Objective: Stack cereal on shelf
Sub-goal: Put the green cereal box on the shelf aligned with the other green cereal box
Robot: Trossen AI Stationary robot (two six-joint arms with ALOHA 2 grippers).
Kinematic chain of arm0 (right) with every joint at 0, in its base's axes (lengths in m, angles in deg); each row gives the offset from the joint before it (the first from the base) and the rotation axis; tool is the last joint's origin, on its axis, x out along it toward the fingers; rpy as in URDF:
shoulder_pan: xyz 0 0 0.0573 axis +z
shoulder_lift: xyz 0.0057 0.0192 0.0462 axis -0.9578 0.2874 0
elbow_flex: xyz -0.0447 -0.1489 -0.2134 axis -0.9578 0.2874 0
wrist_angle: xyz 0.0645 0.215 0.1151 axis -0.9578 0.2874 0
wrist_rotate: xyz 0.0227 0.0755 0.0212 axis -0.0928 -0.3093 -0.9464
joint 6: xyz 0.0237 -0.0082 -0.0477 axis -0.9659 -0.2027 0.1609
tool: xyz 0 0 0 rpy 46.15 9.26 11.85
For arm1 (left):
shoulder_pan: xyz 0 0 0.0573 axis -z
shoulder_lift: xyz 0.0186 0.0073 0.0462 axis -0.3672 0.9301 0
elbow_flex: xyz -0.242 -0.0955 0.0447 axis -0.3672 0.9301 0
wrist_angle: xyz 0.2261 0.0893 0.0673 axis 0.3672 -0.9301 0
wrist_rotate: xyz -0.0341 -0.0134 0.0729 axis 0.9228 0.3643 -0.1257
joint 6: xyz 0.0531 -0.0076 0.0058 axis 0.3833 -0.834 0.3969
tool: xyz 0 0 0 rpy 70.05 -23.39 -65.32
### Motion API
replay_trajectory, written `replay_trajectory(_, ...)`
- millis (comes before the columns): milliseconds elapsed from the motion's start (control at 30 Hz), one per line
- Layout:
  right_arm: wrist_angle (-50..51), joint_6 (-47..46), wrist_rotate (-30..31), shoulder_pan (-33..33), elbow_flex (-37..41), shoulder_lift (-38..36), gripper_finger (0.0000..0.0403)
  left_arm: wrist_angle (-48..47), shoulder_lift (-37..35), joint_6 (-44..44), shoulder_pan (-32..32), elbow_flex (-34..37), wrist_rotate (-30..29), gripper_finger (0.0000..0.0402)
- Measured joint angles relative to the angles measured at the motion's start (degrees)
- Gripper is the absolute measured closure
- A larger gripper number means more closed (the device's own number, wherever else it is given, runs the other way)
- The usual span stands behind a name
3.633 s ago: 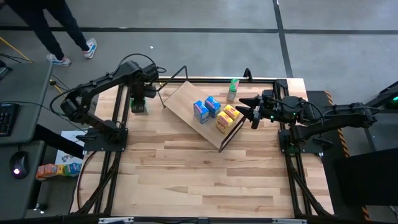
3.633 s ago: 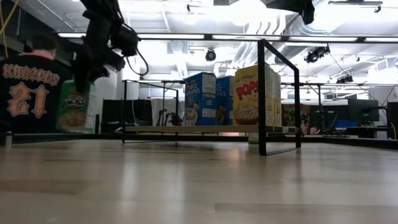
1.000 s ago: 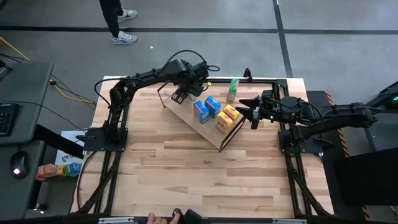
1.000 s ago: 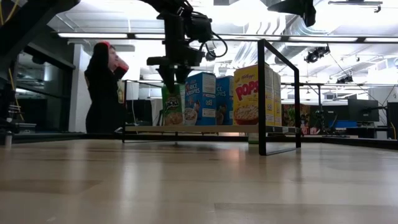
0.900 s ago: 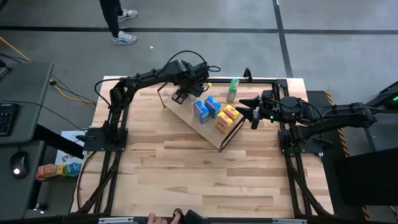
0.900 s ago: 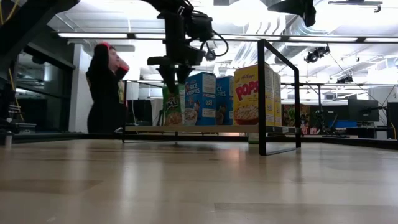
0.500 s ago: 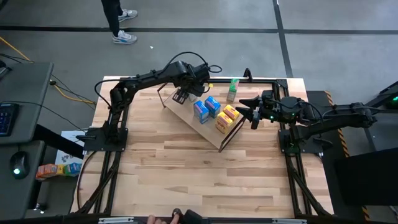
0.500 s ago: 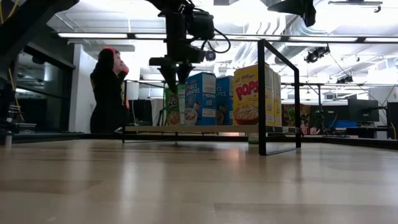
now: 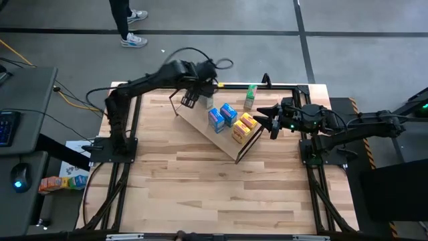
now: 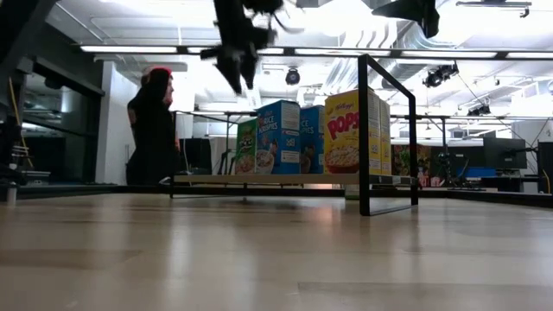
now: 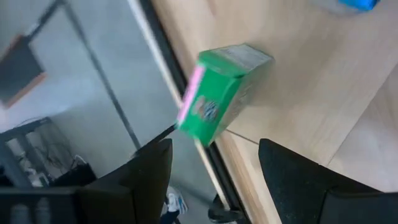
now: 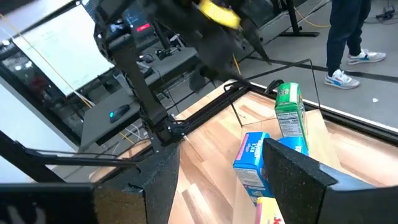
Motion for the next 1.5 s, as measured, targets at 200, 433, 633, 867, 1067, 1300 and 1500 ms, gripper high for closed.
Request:
replay_trajectory(200,-2.73,-7.87,0.43,-0.02,0.00,0.02,0.0182,1.59,-10.19,-17.97,-0.61,0.00,3.78,0.0169)
replay_trajectory(433,-12.30,-6.97,3.12,-0.02,0.00,0.08,0.0182,7.47,-26.61,-45.45,-5.14,3.10,22.83,0.0170)
replay_trajectory(633,-19.29,-3.42,5.42,-0.02,-0.04,1.24,0.0182,30.09,-46.02,-55.57,-4.05,19.49,28.59,0.0170)
replay_trajectory(867,-21.40,-2.86,6.69,-0.02,-0.04,4.05,0.0182,57.57,-65.11,-63.15,-0.43,43.33,28.63,0.0170)
replay_trajectory(1067,-19.39,-8.80,6.82,-0.66,-1.74,6.57,0.0182,70.36,-73.35,-67.49,-0.01,54.16,27.63,0.0170)
replay_trajectory(1300,13.89,-13.05,8.29,-9.51,-22.29,16.43,0.0182,70.57,-75.07,-68.76,0.00,56.03,27.49,0.0170)
replay_trajectory(1500,41.94,-19.15,15.08,-18.79,-37.18,28.14,0.0182,70.46,-74.83,-70.83,-0.01,56.02,27.49,0.0170)
